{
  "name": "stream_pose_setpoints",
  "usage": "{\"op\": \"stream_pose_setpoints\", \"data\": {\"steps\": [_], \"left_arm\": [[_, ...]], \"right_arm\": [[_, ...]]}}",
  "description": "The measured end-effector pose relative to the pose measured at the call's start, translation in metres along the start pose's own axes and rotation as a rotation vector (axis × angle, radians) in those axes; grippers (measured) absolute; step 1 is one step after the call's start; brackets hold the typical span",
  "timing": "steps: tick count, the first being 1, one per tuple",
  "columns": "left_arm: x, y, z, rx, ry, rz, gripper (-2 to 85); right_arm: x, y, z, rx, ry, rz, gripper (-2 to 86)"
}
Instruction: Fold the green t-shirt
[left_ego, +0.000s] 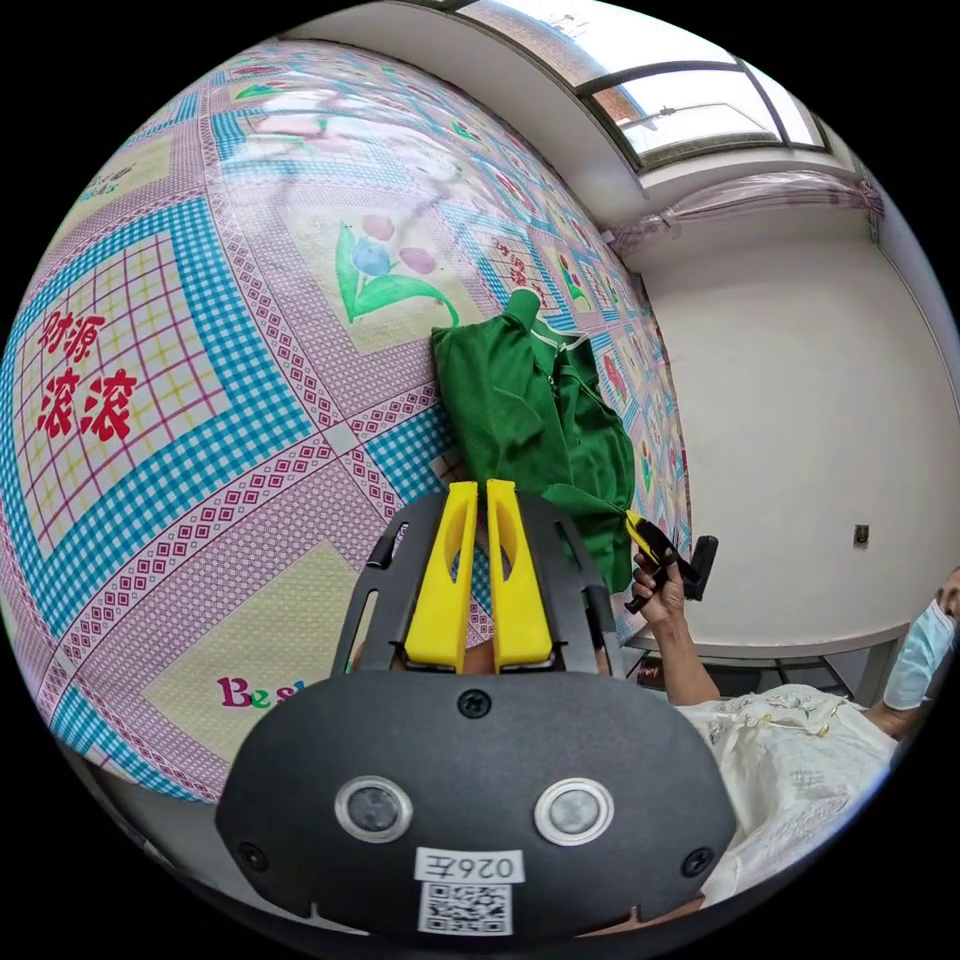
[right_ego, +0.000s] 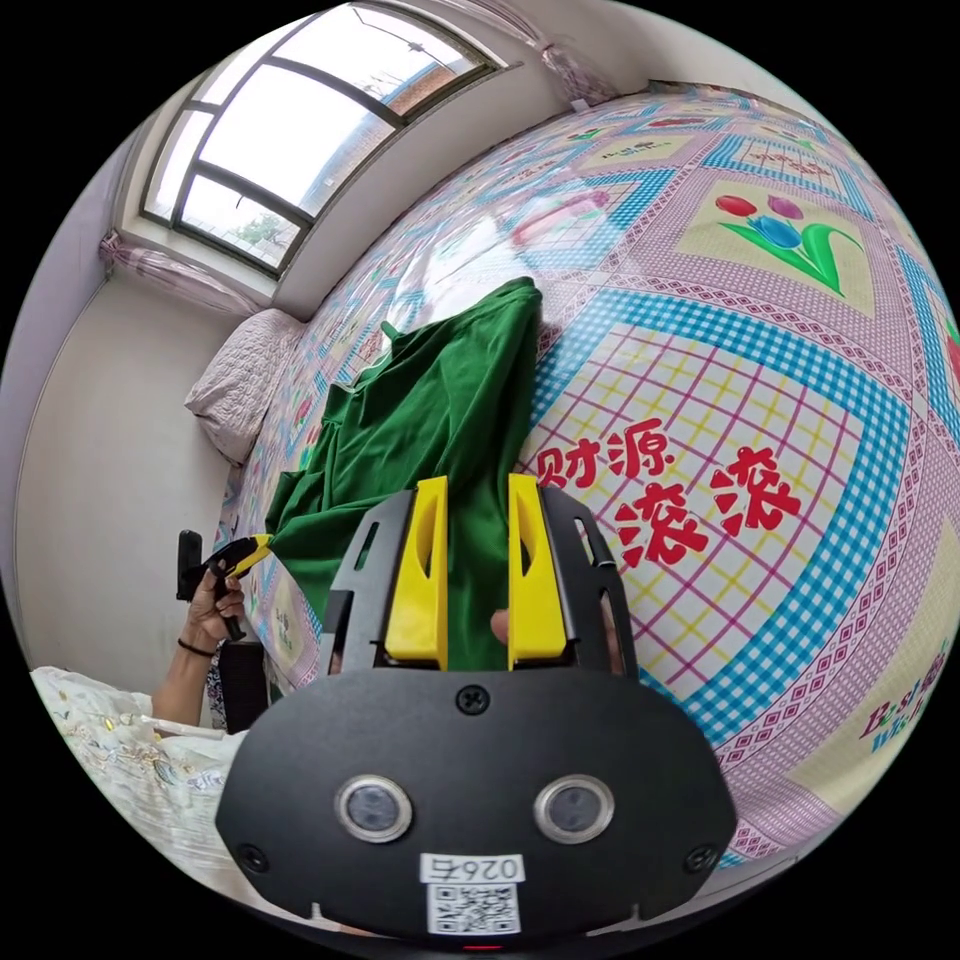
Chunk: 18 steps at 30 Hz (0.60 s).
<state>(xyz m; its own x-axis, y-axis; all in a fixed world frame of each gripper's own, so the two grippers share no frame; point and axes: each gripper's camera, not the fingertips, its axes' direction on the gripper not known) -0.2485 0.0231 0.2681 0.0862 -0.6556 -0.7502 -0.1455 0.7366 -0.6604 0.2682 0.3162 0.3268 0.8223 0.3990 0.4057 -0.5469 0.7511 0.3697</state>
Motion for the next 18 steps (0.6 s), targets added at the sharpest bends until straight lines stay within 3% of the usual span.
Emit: {"op": "stream_pose_setpoints", "data": {"steps": [8, 12, 15, 18], "left_arm": [[-0.008, 0.002, -0.014, 0.066, -0.15, -0.09, -0.2], [-0.024, 0.021, -0.036, 0.209, -0.177, -0.237, -0.7], [-0.017, 0.037, -0.066, 0.398, -0.139, -0.139, 0.1], [-0.003, 0.029, -0.074, 0.424, -0.183, -0.069, 5.3]], "right_arm": [[0.0, 0.033, 0.003, -0.008, 0.011, 0.011, 3.9], [0.007, 0.051, -0.001, -0.007, 0.004, 0.039, 3.2], [0.0, 0.061, -0.011, 0.035, 0.032, 0.019, 3.2], [-0.03, 0.055, -0.017, 0.096, 0.104, -0.091, 3.1]]}}
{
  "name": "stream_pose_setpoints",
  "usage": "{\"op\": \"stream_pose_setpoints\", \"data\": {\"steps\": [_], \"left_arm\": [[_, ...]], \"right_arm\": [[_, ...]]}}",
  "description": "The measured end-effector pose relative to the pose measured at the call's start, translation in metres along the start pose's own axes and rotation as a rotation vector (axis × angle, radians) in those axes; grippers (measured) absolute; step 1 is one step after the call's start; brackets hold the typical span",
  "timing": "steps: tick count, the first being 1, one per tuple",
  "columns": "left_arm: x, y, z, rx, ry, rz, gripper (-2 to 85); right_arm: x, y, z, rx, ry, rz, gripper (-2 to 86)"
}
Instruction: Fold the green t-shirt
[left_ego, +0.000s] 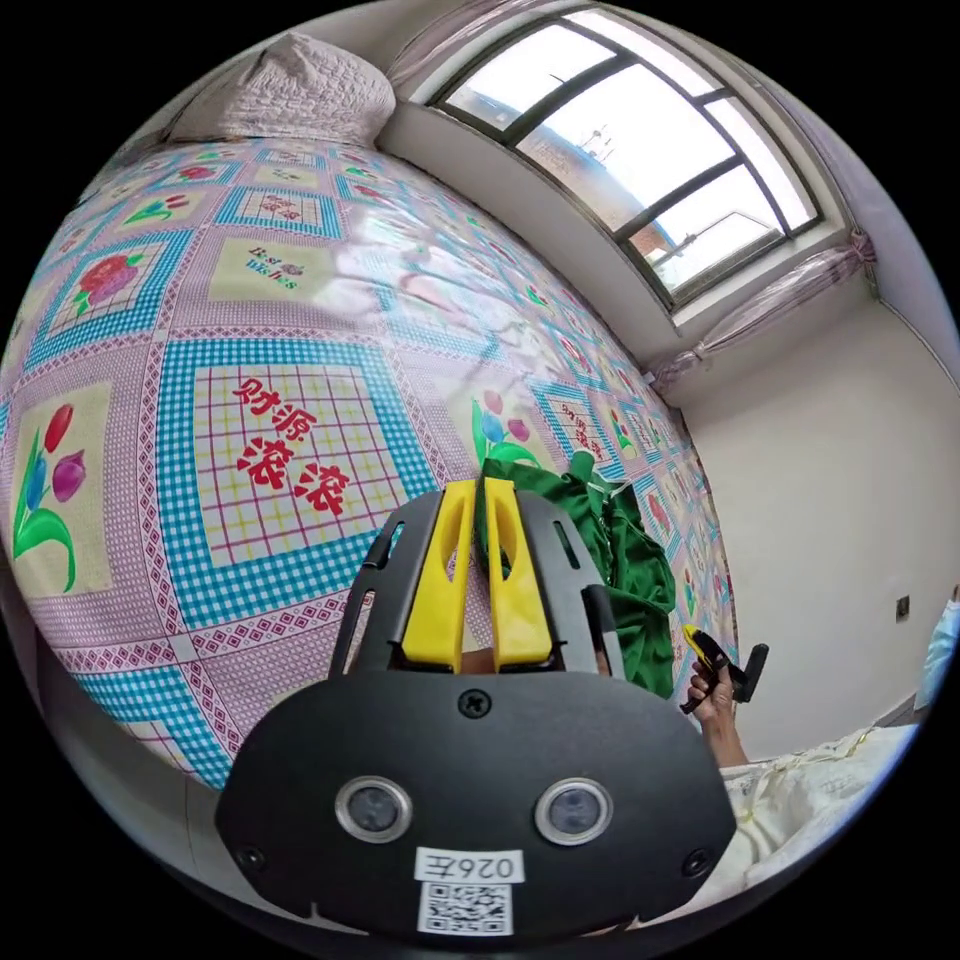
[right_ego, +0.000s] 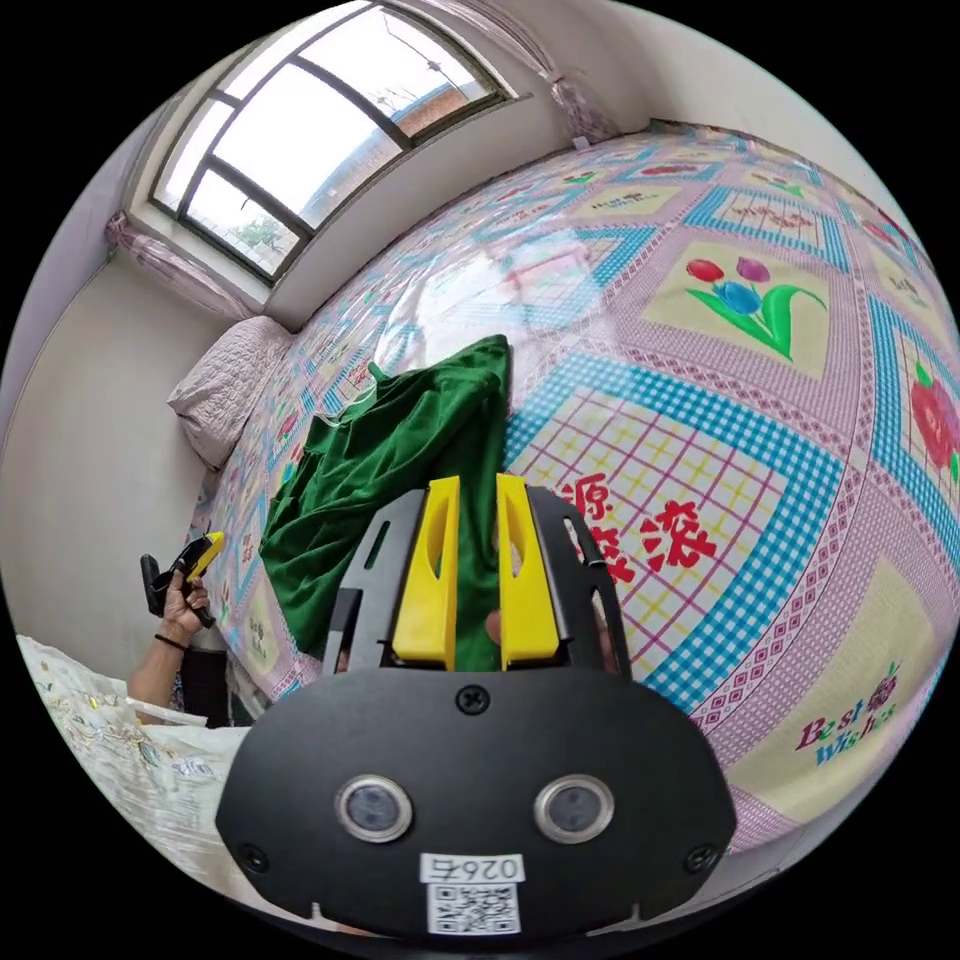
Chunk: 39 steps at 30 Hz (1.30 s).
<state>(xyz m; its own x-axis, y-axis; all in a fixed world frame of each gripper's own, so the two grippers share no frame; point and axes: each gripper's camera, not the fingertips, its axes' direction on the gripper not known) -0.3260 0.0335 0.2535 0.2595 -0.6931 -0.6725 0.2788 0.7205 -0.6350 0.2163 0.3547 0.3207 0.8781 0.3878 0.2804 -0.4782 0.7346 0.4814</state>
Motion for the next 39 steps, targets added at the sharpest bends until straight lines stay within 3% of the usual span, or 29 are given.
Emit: {"op": "stream_pose_setpoints", "data": {"steps": [4, 11, 14, 17, 18, 19, 22, 28, 32, 39], "left_arm": [[0.025, -0.025, 0.045, -0.141, -0.005, 0.085, 14.9], [0.054, -0.053, 0.123, -0.365, -0.02, 0.12, 18.7], [0.089, -0.058, 0.143, -0.438, -0.099, 0.269, 18.3], [0.124, -0.055, 0.165, -0.563, -0.239, 0.448, 12.4], [0.137, -0.05, 0.173, -0.62, -0.388, 0.555, 7.6], [0.153, -0.042, 0.179, -0.694, -0.35, 0.689, 1.7], [0.171, -0.028, 0.183, -0.8, -0.369, 0.788, -0.1], [0.187, -0.012, 0.116, -0.574, -0.228, 0.757, -0.8], [0.204, 0.003, 0.052, -0.382, -0.143, 0.766, -0.8], [0.25, 0.043, -0.115, 0.081, 0.092, 0.79, -0.8]], "right_arm": [[-0.055, -0.036, 0.02, 0.008, 0.026, -0.191, 3.4], [-0.129, -0.081, 0.1, -0.115, -0.01, -0.398, 5.8], [-0.156, -0.084, 0.14, -0.217, -0.043, -0.492, 8.1], [-0.178, -0.077, 0.181, -0.334, 0.004, -0.566, 7.2], [-0.185, -0.069, 0.198, -0.403, 0.017, -0.598, 4.5], [-0.192, -0.061, 0.202, -0.389, 0.057, -0.623, 0.5], [-0.2, -0.042, 0.197, -0.403, 0.021, -0.633, -1.2], [-0.212, 0.013, 0.106, -0.192, -0.082, -0.569, -1.5], [-0.24, 0.056, 0.035, -0.049, -0.032, -0.614, -1.4], [-0.309, 0.15, -0.144, 0.406, 0.119, -0.704, -1.4]]}}
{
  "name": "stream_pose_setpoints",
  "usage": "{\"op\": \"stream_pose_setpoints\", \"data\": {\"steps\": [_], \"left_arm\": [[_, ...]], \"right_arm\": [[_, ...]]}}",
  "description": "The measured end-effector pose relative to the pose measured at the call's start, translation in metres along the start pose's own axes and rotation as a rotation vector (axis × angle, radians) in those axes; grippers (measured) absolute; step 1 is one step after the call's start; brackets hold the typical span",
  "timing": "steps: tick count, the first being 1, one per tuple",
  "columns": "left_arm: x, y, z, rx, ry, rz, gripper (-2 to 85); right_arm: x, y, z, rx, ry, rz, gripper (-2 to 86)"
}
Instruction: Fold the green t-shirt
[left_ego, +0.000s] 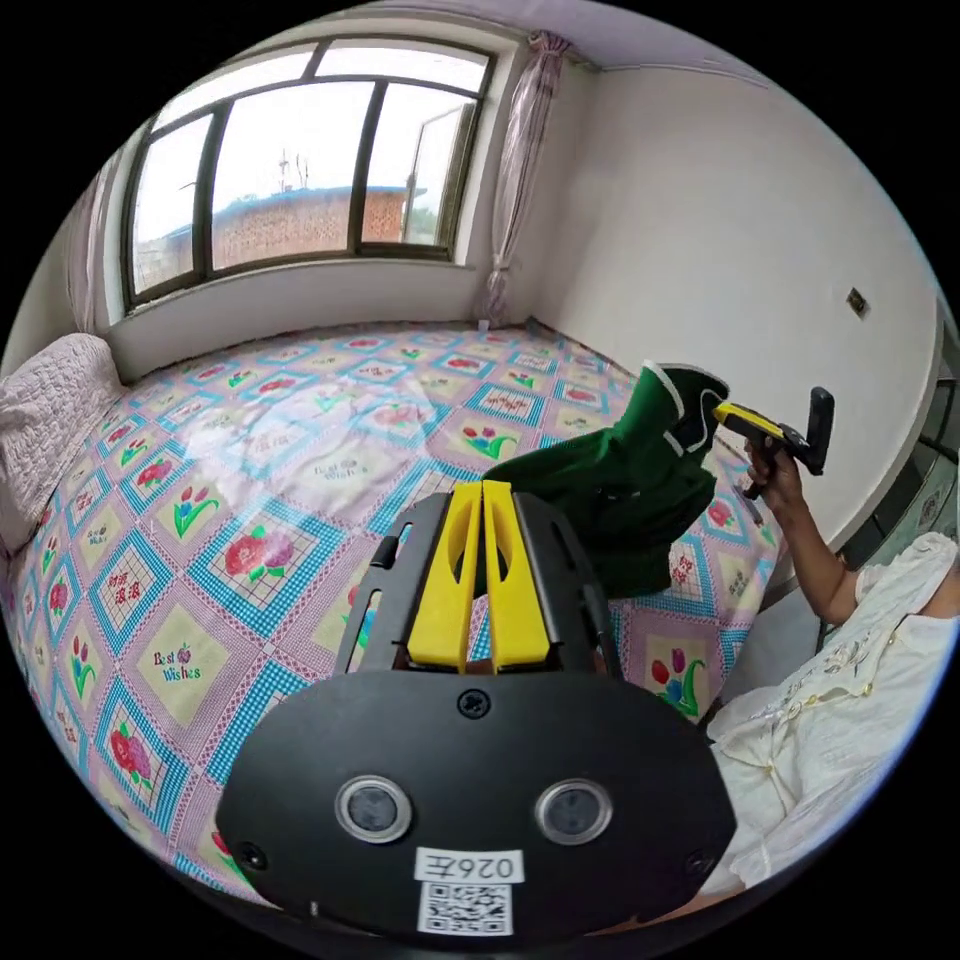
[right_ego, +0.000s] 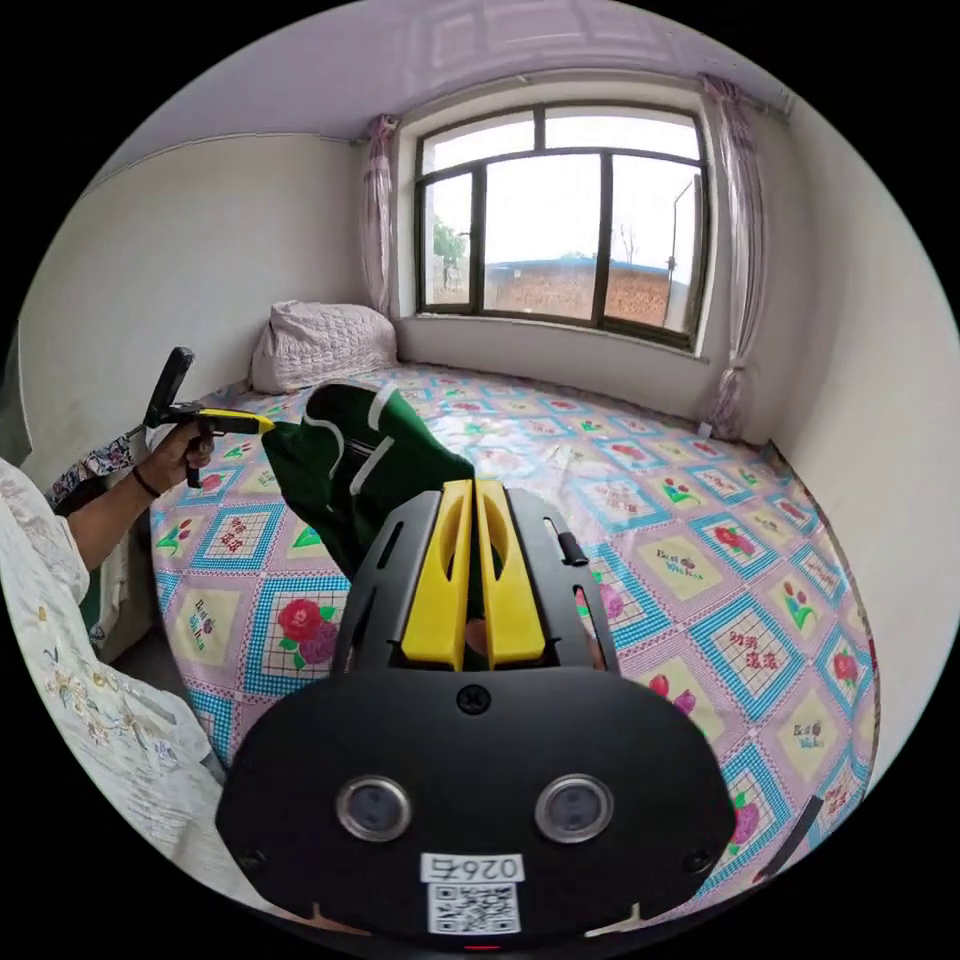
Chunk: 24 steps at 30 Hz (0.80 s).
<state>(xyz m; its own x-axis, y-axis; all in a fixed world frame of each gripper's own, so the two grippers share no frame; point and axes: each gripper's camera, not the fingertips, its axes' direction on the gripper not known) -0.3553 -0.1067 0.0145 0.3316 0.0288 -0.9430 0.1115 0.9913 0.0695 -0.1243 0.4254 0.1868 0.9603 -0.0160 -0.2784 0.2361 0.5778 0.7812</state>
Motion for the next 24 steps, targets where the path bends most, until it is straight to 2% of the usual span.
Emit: {"op": "stream_pose_setpoints", "data": {"steps": [3, 10, 16, 21, 24], "left_arm": [[0.03, -0.007, -0.063, 0.156, 0.031, 0.023, -0.8], [0.115, -0.01, -0.182, 0.414, -0.006, 0.147, -0.8], [0.191, -0.018, -0.287, 0.657, -0.091, 0.302, -0.9], [0.245, -0.049, -0.368, 0.742, -0.182, 0.422, -0.9], [0.265, -0.079, -0.396, 0.736, -0.221, 0.456, -0.9]], "right_arm": [[-0.032, -0.015, -0.037, -0.052, 0.134, -0.113, -1.4], [-0.1, -0.043, -0.201, 0.276, 0.33, -0.165, -1.3], [-0.161, -0.069, -0.304, 0.452, 0.573, -0.257, -1.3], [-0.204, -0.098, -0.379, 0.608, 0.76, -0.301, -1.3], [-0.206, -0.129, -0.413, 0.644, 0.77, -0.296, -1.3]]}}
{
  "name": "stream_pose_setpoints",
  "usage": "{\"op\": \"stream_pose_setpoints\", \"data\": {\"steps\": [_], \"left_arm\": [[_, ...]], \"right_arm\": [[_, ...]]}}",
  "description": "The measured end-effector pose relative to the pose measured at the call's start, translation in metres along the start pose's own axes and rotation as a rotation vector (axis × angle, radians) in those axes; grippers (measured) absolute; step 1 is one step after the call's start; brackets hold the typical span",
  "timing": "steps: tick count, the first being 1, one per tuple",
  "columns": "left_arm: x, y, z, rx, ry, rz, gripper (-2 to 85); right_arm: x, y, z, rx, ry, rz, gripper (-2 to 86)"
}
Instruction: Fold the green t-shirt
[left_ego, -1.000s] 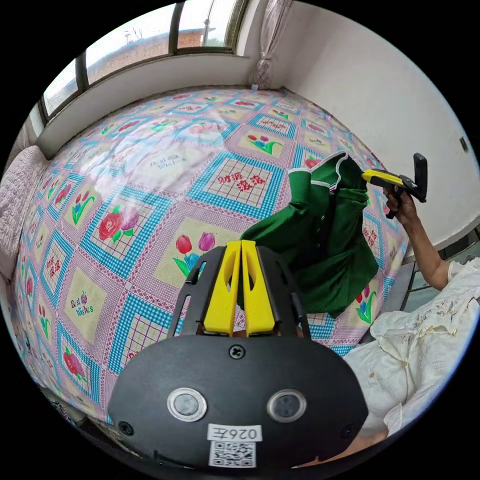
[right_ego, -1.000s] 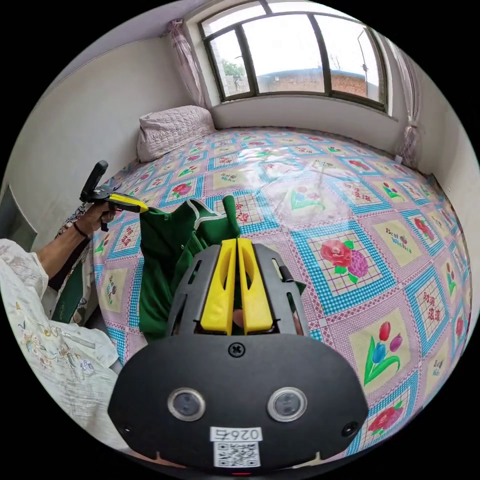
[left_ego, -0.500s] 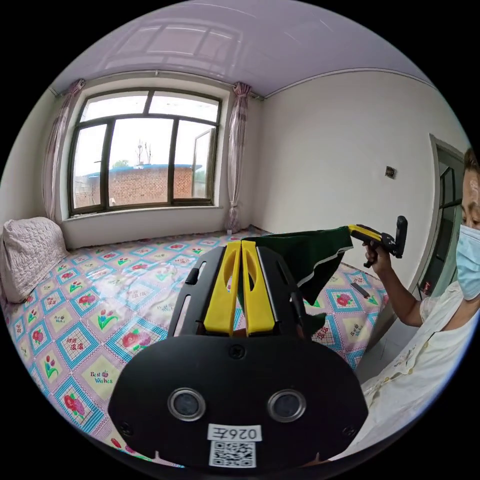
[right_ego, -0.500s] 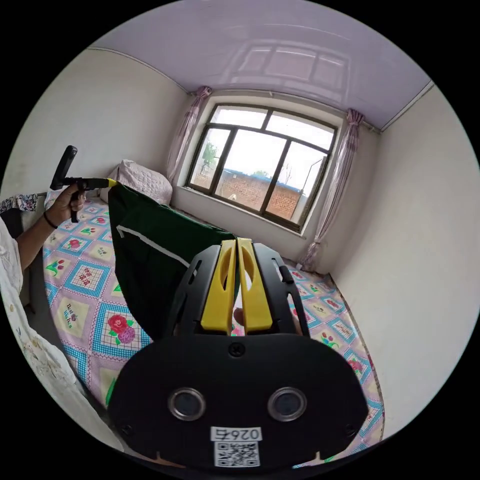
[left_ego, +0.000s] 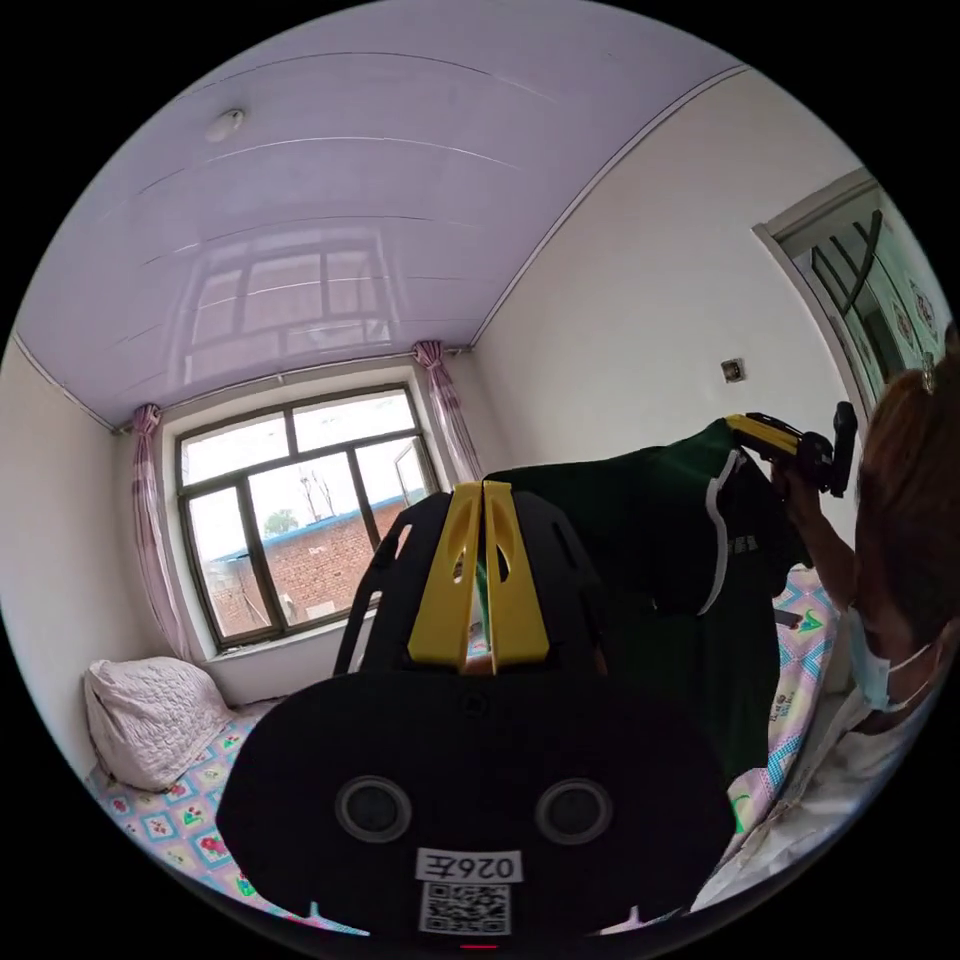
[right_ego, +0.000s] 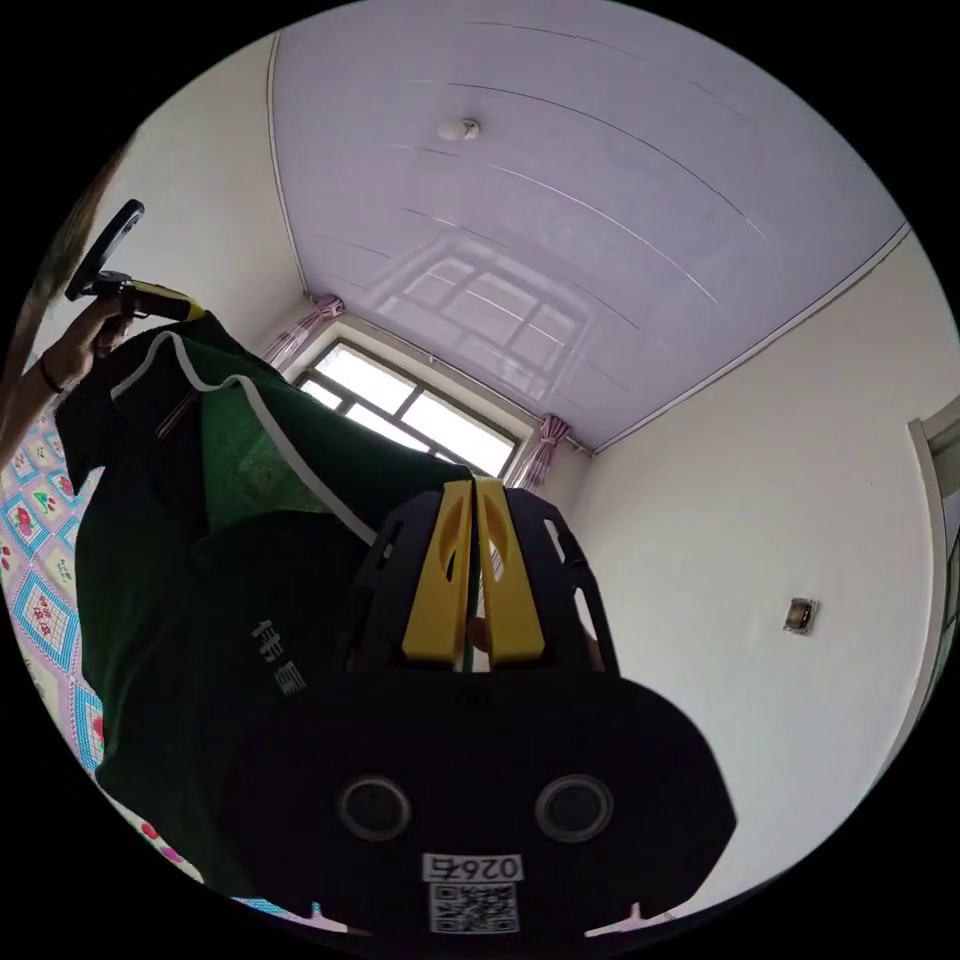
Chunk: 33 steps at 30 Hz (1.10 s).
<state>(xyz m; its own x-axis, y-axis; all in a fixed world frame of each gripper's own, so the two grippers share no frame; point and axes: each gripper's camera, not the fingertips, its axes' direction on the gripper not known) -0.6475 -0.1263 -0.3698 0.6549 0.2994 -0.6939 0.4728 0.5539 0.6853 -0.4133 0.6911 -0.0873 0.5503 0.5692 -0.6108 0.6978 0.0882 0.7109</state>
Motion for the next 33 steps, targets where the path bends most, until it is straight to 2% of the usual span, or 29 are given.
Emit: {"op": "stream_pose_setpoints", "data": {"steps": [5, 8, 11, 13, 16, 18, 21, 24, 26, 29, 33], "left_arm": [[-0.01, -0.014, 0.066, -0.13, 0.037, 0.013, -0.8], [-0.022, 0.029, 0.15, -0.277, 0.106, -0.033, -0.8], [-0.03, 0.113, 0.257, -0.485, 0.19, -0.125, -0.7], [-0.029, 0.2, 0.344, -0.654, 0.227, -0.197, -0.6], [-0.024, 0.307, 0.439, -0.795, 0.248, -0.257, -0.3], [-0.028, 0.36, 0.488, -0.826, 0.25, -0.344, 0.2], [-0.053, 0.433, 0.555, -0.833, 0.349, -0.64, 3.6], [-0.079, 0.476, 0.583, -0.82, 0.314, -0.732, 6.4], [-0.103, 0.495, 0.581, -0.734, 0.348, -0.829, 9.2], [-0.141, 0.525, 0.56, -0.612, 0.436, -0.96, 11.1], [-0.153, 0.548, 0.511, -0.722, 0.435, -0.895, 10.9]], "right_arm": [[0.018, -0.011, 0.054, -0.085, -0.023, 0.019, -1.3], [0.001, 0.03, 0.119, -0.223, -0.077, 0.006, -1.3], [-0.036, 0.106, 0.2, -0.431, -0.156, -0.03, -1.5], [-0.08, 0.187, 0.268, -0.621, -0.225, -0.077, -1.5], [-0.147, 0.29, 0.34, -0.781, -0.236, -0.191, -1.5], [-0.181, 0.347, 0.384, -0.855, -0.236, -0.224, -1.5], [-0.209, 0.432, 0.474, -1.047, -0.288, -0.099, -1.2], [-0.201, 0.5, 0.541, -1.231, -0.35, 0.175, 0.3], [-0.183, 0.523, 0.559, -1.237, -0.369, 0.334, 0.9], [-0.134, 0.53, 0.557, -1.125, -0.376, 0.532, 2.0], [-0.056, 0.517, 0.496, -0.912, -0.485, 0.763, 2.4]]}}
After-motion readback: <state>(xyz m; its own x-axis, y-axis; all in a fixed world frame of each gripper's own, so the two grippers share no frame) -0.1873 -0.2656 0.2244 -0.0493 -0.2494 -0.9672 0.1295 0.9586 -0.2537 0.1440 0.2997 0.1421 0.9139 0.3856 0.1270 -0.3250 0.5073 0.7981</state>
